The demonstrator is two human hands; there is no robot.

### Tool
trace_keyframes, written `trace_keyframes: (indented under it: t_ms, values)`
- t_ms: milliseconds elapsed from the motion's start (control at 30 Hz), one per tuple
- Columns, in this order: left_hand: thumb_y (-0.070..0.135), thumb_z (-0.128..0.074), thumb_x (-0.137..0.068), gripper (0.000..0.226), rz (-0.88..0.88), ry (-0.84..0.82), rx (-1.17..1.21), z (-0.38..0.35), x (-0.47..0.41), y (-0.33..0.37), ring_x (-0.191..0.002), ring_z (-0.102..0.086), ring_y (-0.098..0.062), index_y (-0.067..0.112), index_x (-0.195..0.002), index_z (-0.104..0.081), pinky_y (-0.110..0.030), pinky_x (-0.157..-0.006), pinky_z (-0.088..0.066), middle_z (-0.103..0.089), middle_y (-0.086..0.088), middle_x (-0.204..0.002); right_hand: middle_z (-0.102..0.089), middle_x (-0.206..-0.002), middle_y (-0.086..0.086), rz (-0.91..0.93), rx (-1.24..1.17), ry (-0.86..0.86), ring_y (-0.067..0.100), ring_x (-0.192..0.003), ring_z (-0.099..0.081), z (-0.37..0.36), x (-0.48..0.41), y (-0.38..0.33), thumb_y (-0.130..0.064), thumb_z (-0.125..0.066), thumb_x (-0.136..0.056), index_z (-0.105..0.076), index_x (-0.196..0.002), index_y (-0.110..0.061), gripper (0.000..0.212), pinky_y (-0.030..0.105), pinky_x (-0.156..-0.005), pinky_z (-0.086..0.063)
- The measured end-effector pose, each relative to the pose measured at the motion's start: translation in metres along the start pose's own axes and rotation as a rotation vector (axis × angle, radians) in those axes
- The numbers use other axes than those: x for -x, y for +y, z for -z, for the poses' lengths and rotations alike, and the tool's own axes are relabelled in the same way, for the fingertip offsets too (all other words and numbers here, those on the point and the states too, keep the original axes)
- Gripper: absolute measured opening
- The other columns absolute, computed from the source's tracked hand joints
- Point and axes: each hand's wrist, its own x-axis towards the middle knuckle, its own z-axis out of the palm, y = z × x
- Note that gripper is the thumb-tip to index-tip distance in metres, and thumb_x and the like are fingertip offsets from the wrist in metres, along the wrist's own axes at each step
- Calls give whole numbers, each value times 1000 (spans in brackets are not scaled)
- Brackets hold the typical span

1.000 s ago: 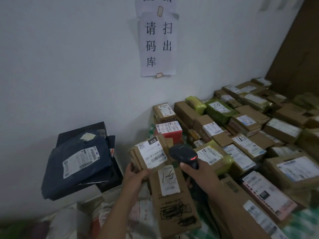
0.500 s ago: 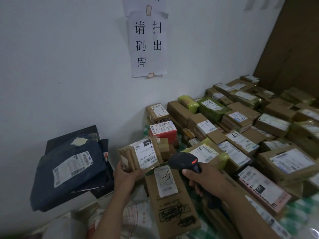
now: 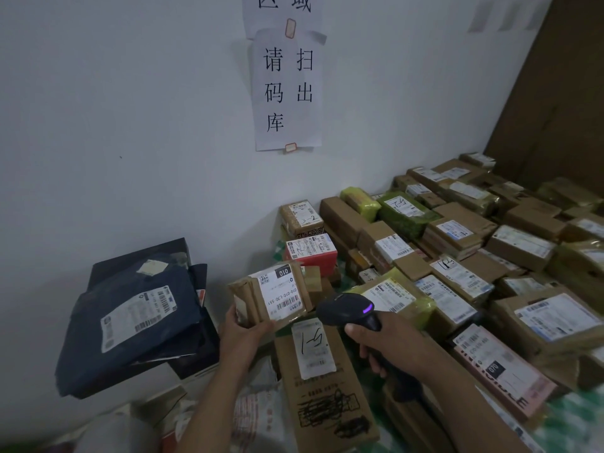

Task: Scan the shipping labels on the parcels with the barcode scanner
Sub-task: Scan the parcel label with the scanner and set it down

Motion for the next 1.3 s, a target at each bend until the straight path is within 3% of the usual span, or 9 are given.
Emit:
trace_keyframes:
  t_ms: [267,433,567,700,767,900,1067,1167,1300]
  values:
    - [20,-72,-87,56,-38,-68,14,-29,20,25,-87,-56,-3,21,-138,-49,-20,-62,-41,-59,5,-121,-63,-54,1,-28,-97,124,16,-47,-57,20,4,9,-35,-61,-93,-63,-81,-6,32,25,-53,-50]
    - [39,-68,-88,44,-15,-189,-8,-69,26,51,-104,-65,-21,38,-127,-48,-48,-93,-53,-63,4,-117,-61,-53,-1,-47,-204,375,16,-48,-58,45,3,22,-42,-61,-91,-64,-85,-3,40,25,-51,-50]
    - [58,-69,-70,70,42,-279,-90,-110,21,69,-106,-62,-21,27,-131,-55,-47,-96,-52,-64,-1,-118,-62,-55,4,-65,-263,516,17,-47,-59,59,5,35,-43,-62,-89,-64,-82,-2,42,27,-52,-49]
    - [49,-60,-88,31,70,-338,-166,-149,14,72,-101,-63,-23,25,-107,-63,-46,-95,-53,-67,-2,-107,-61,-55,6,-81,-303,584,17,-47,-57,69,10,45,-38,-61,-92,-61,-79,-5,35,23,-46,-46]
    - [46,-53,-95,26,52,-318,-244,-164,12,71,-93,-62,-21,22,-96,-64,-40,-89,-53,-66,-1,-97,-61,-52,6,-80,-302,565,18,-45,-57,70,10,52,-38,-63,-91,-61,-80,-3,37,24,-46,-48]
    - [45,-44,-100,41,-11,-294,-367,-180,10,69,-76,-55,-13,10,-106,-65,-27,-58,-39,-60,1,-86,-60,-50,2,-70,-285,462,15,-43,-56,68,9,60,-36,-65,-90,-61,-81,-3,35,23,-45,-47]
    - [46,-44,-101,39,-121,-262,-366,-163,8,57,-83,-59,-14,15,-103,-66,-28,-70,-44,-65,1,-91,-65,-59,13,-11,-243,296,20,-45,-56,58,8,58,-36,-63,-91,-62,-84,2,39,27,-51,-50]
    - [38,-48,-101,30,-152,-178,-373,-137,9,33,-88,-60,-10,16,-109,-65,-27,-74,-45,-66,2,-100,-67,-57,3,-43,-197,155,16,-45,-58,42,2,61,-40,-64,-90,-64,-82,-3,37,28,-52,-53]
    - [27,-59,-96,22,-171,0,-609,-97,14,-24,-103,-61,-20,14,-114,-65,-31,-79,-47,-64,0,-111,-70,-63,7,-95,-152,84,19,-47,-61,8,-12,78,-45,-66,-88,-68,-83,-8,37,31,-55,-53]
